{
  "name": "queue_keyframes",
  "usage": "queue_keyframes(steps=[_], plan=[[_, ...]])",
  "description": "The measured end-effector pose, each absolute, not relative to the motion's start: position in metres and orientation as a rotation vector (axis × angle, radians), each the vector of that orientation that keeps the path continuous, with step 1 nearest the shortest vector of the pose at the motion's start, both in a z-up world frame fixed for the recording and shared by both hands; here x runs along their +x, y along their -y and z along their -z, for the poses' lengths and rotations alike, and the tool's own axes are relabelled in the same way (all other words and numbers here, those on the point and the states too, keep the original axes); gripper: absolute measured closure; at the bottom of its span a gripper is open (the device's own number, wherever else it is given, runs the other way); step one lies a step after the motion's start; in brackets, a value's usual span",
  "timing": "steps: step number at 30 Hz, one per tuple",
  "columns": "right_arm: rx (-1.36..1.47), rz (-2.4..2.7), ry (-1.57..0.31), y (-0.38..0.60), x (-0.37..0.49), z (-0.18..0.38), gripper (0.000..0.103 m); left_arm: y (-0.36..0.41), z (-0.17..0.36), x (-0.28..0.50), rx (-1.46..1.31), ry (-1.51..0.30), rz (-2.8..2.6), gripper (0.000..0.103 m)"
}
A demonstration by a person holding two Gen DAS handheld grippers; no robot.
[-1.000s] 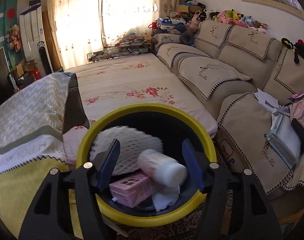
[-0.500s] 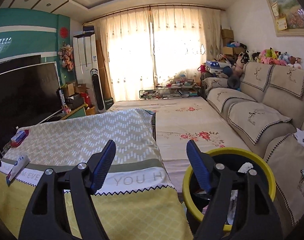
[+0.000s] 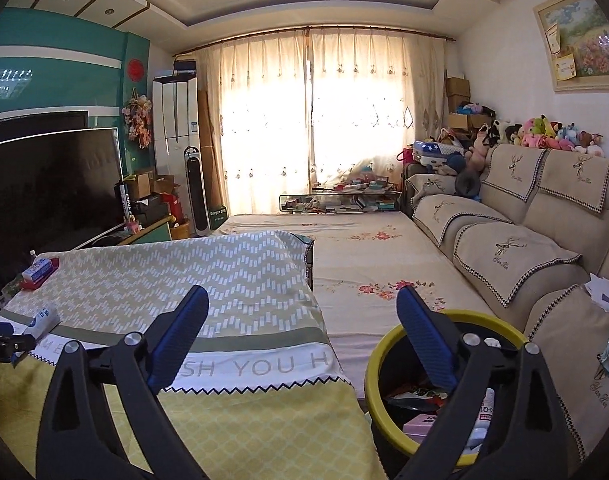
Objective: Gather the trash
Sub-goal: 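Grasp the blue-and-white tube with the left tool, then carry the tube over the bin and open the left tool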
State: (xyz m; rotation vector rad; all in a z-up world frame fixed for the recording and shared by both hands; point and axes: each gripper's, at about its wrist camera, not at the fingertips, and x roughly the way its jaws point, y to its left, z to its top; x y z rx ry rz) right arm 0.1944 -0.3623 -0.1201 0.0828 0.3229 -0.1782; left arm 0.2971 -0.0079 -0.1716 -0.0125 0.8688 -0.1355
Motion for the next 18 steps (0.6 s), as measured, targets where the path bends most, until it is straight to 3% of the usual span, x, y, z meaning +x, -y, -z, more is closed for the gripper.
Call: queue_keyframes(steps=[8,16,18], plan=[[0.095,0.170,-0.336,0.365,0.199,0.121,0.011,0.011,0.177,0.314,0.014,-0.908,0.137,0.027],[0.087,0.171,-0.340,0.363,0.201,0.122,0.009,0.022,0.171,0.312,0.063,-0.893,0.132,0.070],[0.088,0.171,-0.340,0.363,0.201,0.122,0.008,0.022,0.171,0.310,0.048,-0.891,0.135,0.073]])
